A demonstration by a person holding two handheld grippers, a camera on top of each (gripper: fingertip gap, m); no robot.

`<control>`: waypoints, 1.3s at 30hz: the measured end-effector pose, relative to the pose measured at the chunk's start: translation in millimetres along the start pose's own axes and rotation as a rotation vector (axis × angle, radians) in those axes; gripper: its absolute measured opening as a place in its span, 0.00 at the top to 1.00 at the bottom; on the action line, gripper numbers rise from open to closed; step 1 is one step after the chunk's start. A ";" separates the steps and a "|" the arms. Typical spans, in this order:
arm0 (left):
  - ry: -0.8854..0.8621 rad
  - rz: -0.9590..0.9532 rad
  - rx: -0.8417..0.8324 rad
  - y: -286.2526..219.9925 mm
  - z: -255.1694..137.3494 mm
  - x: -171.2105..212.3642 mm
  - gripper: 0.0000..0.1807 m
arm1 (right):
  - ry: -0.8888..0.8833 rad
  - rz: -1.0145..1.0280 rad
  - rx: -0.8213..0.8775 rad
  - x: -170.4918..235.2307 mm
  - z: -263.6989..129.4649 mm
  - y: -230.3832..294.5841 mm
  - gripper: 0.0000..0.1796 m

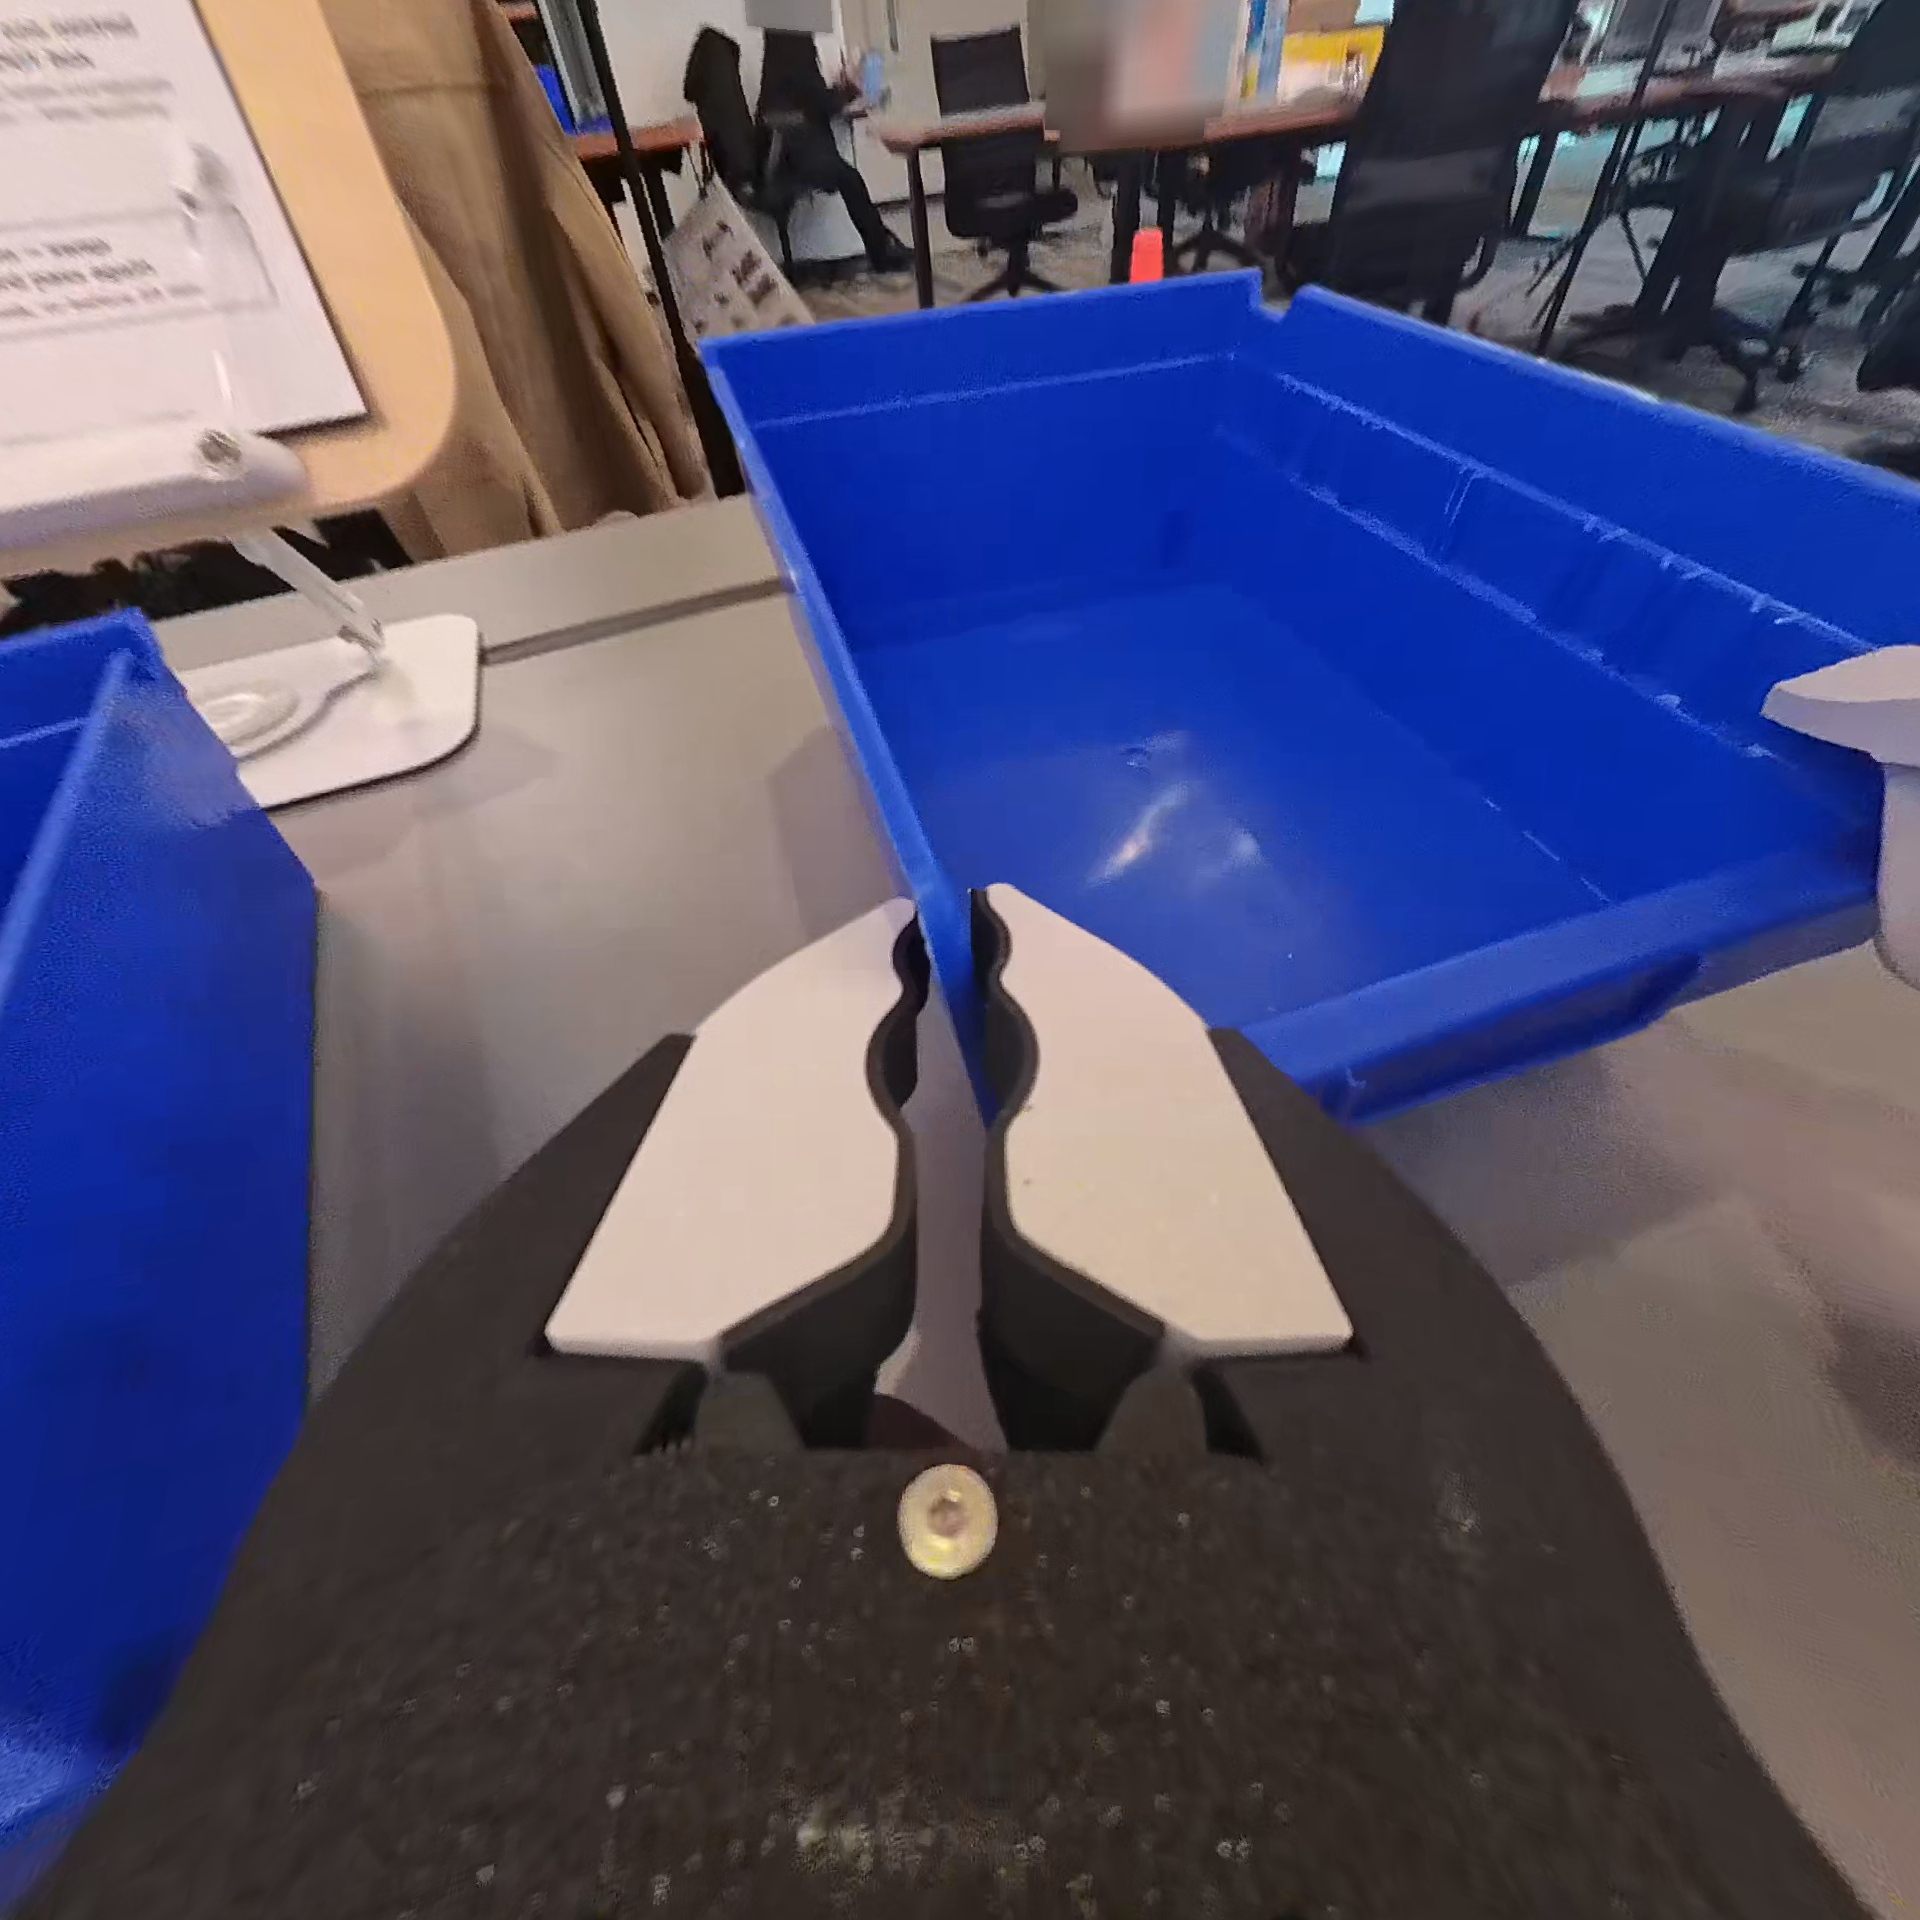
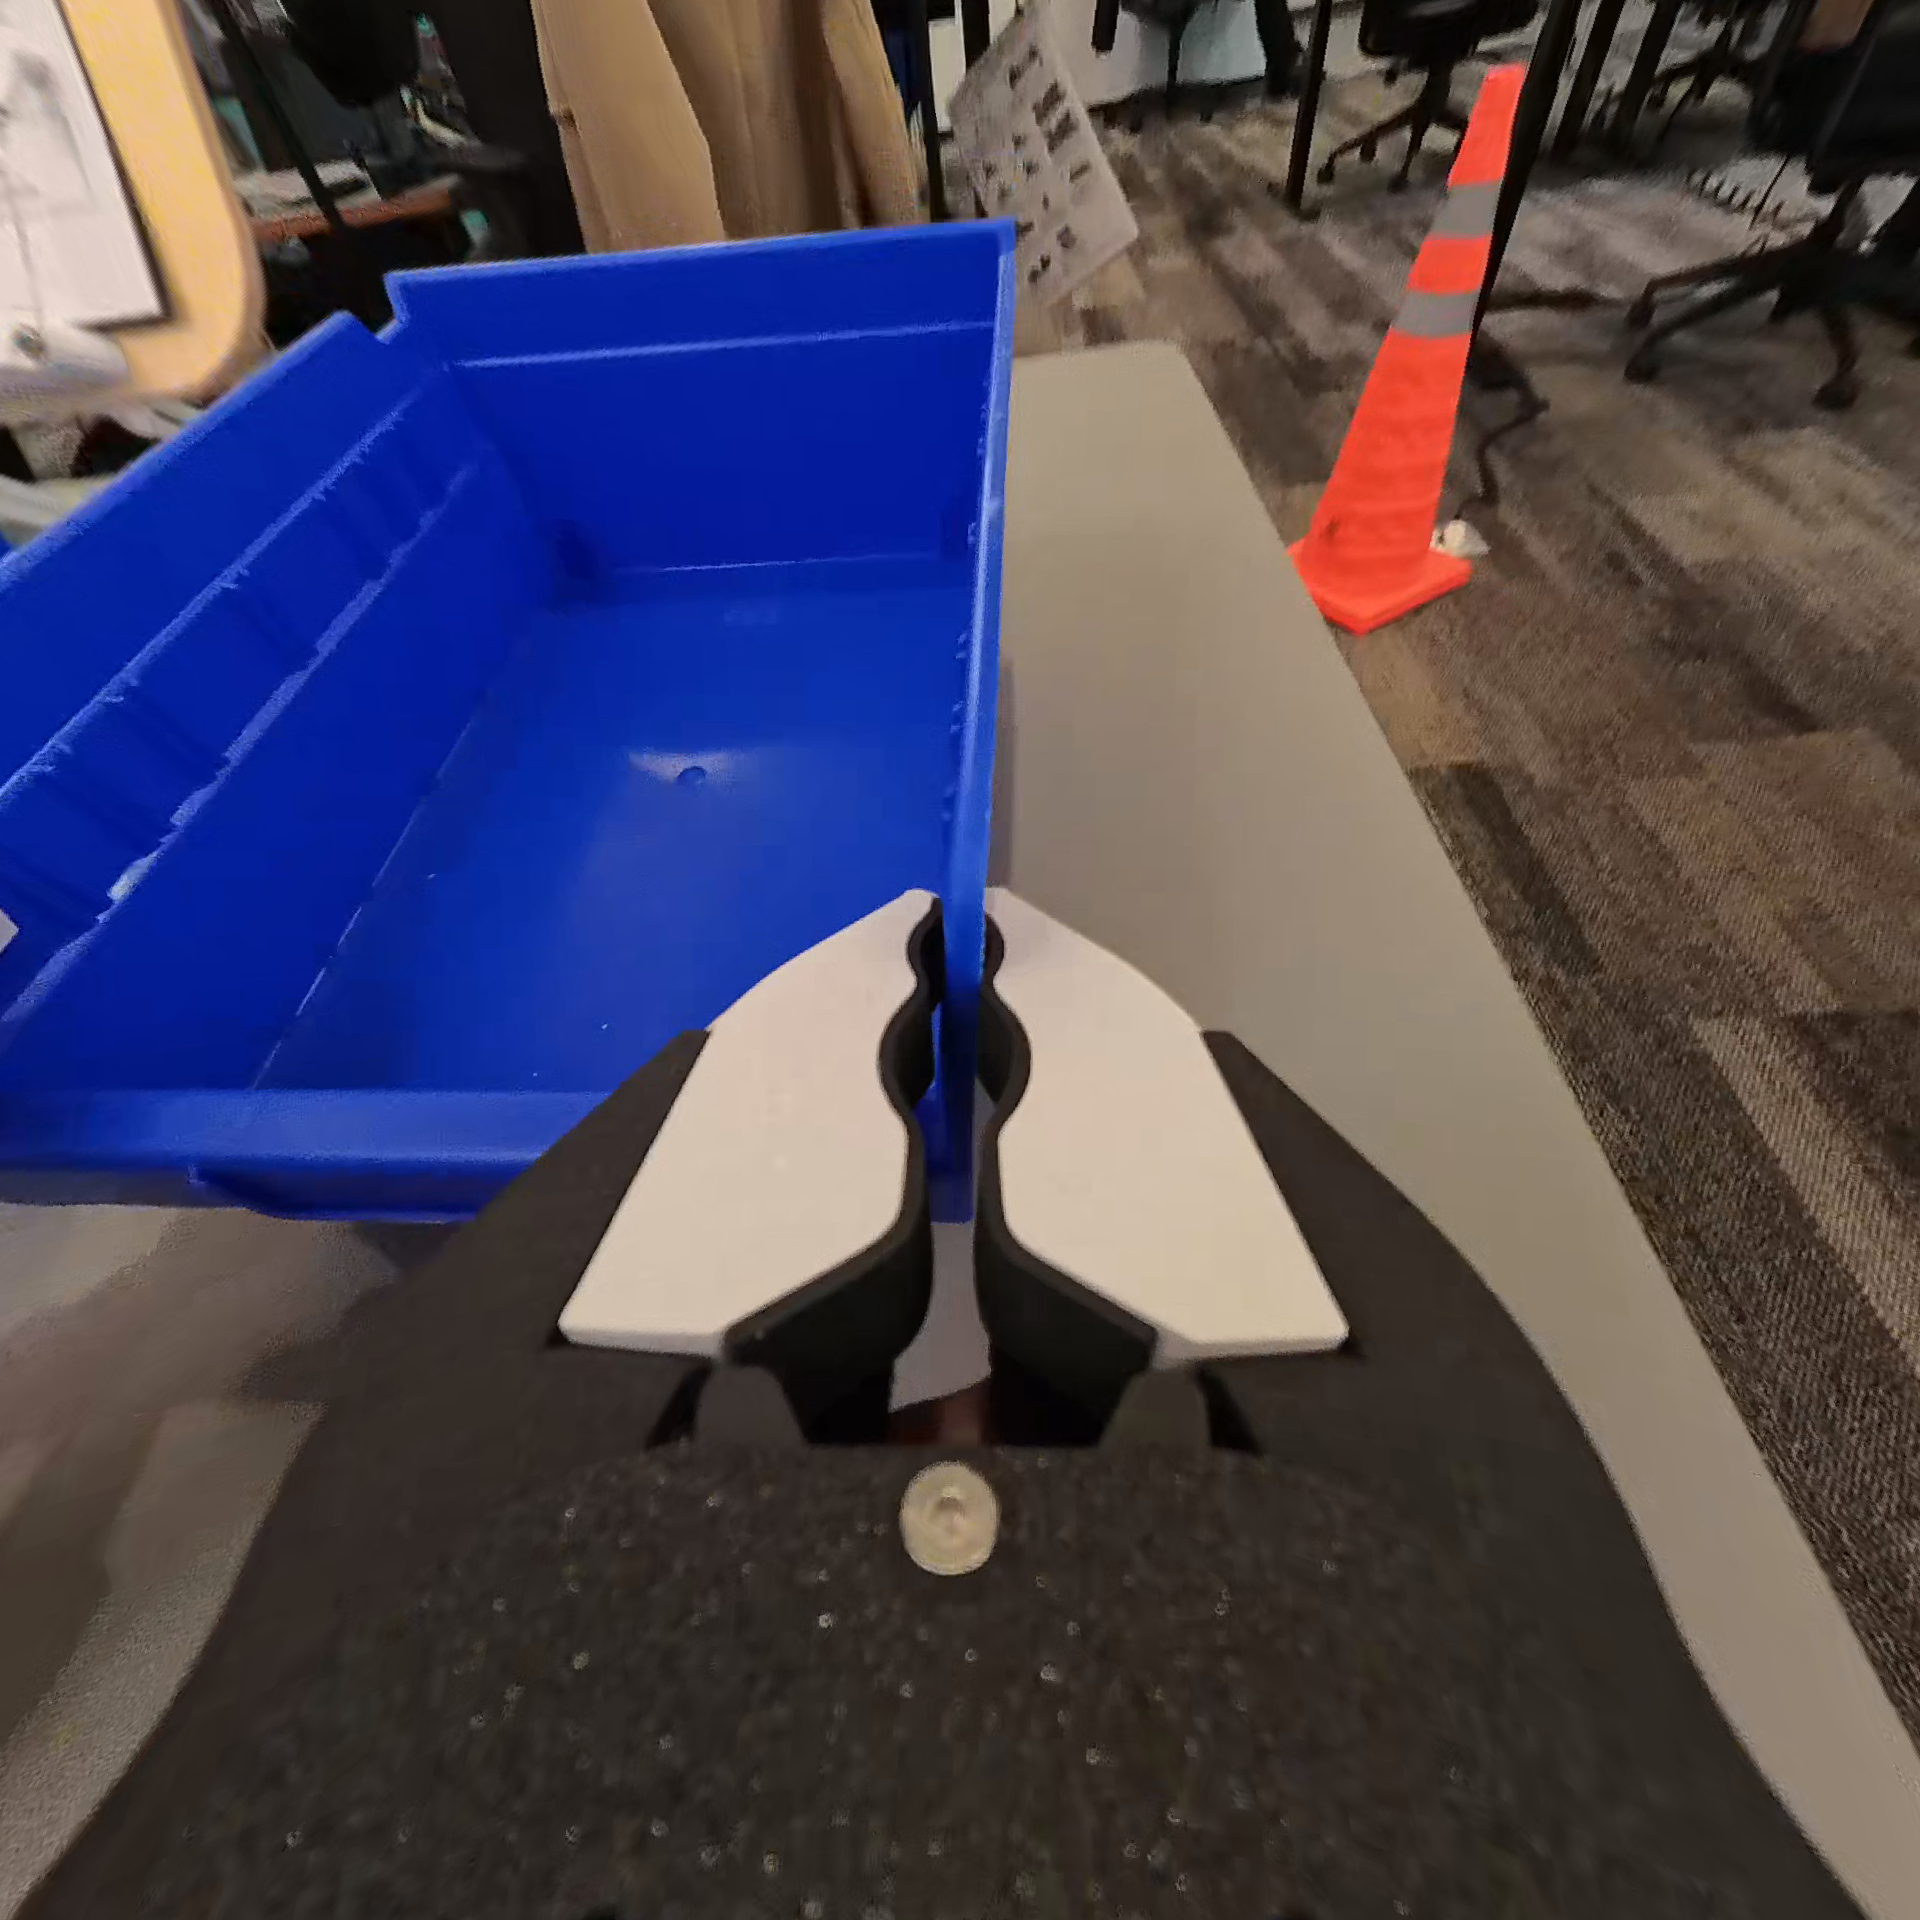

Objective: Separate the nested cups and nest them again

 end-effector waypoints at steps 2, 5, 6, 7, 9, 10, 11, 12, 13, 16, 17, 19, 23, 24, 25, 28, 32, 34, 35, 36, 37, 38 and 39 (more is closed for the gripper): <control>0.032 0.005 0.016 -4.3 6.5 10.4 0.96 | 0.030 -0.015 0.007 7.5 3.8 -4.4 0.98; 0.073 0.031 0.028 -13.2 10.4 22.2 0.94 | 0.042 -0.008 0.013 16.3 8.3 -12.0 0.98; 0.083 0.036 0.017 -15.1 11.2 22.8 0.93 | 0.030 0.018 -0.002 16.8 8.4 -13.1 0.98; 0.097 0.039 0.024 -18.1 11.6 23.7 0.91 | 0.030 0.022 0.003 16.9 7.8 -14.5 0.98; 0.178 0.068 0.101 -28.2 8.4 33.1 0.79 | 0.033 -0.005 0.019 17.4 6.1 -15.4 0.98; 0.202 0.065 0.112 -26.2 2.7 38.1 0.76 | 0.025 -0.013 0.041 17.2 3.2 -17.7 0.95; 0.210 0.075 0.123 -20.7 -7.3 43.3 0.73 | 0.021 -0.018 0.077 16.9 -2.4 -21.7 0.87; 0.216 0.090 0.137 -13.0 -20.1 49.9 0.70 | 0.021 -0.024 0.120 16.7 -11.2 -26.7 0.81; 0.218 0.086 0.147 -1.5 -35.2 56.4 0.69 | 0.006 -0.022 0.170 14.3 -22.8 -31.9 0.77; 0.171 0.053 0.116 52.9 -90.5 65.8 0.70 | -0.122 0.007 0.165 -4.4 -62.5 -7.2 0.76; 0.145 0.043 0.057 80.4 -108.5 65.3 0.71 | -0.167 0.003 0.077 -10.7 -71.2 23.7 0.76; 0.087 0.004 -0.106 145.7 -140.2 62.3 0.73 | -0.196 -0.051 -0.136 -11.4 -77.8 107.6 0.77; 0.074 -0.120 -0.352 261.3 -164.9 70.6 0.74 | -0.056 -0.174 -0.473 38.8 -55.4 279.9 0.76; 0.085 -0.158 -0.371 279.1 -164.6 74.6 0.72 | -0.031 -0.222 -0.468 47.6 -45.8 304.6 0.76; 0.094 -0.197 -0.373 291.9 -163.6 78.7 0.71 | -0.034 -0.258 -0.437 49.8 -36.4 321.0 0.77; 0.091 -0.298 -0.336 309.7 -157.2 88.9 0.71 | -0.049 -0.287 -0.312 43.7 -10.5 337.9 0.80; 0.168 -0.315 -0.334 317.3 -126.6 111.0 0.73 | 0.023 -0.269 -0.287 40.7 22.9 347.0 0.79; 0.211 -0.330 -0.257 309.5 -110.4 119.7 0.77 | 0.036 -0.275 -0.284 40.3 33.5 350.1 0.83; 0.220 -0.347 -0.229 306.1 -106.1 122.2 0.88 | 0.048 -0.270 -0.280 40.8 36.3 351.5 0.90; 0.229 -0.359 -0.246 307.5 -104.8 124.6 0.94 | 0.055 -0.272 -0.249 40.3 38.0 350.6 0.94; 0.234 -0.352 -0.277 311.1 -106.0 125.2 0.99 | 0.062 -0.276 -0.213 39.3 38.6 348.6 0.97; 0.241 -0.340 -0.281 312.5 -106.4 125.1 0.99 | 0.064 -0.264 -0.209 38.9 38.6 349.6 0.97; 0.242 -0.335 -0.280 313.9 -108.1 124.5 0.99 | 0.063 -0.227 -0.219 38.9 36.9 352.1 0.97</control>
Point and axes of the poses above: each gripper's, where its closed fingertips meet, z out along the fingers, x out of its underside, y = z × x across the jaws, the point moved 2 cm from there along -z, back along the fingers, and after that the axes turned 14 degrees about y, right-handed, at the moved point
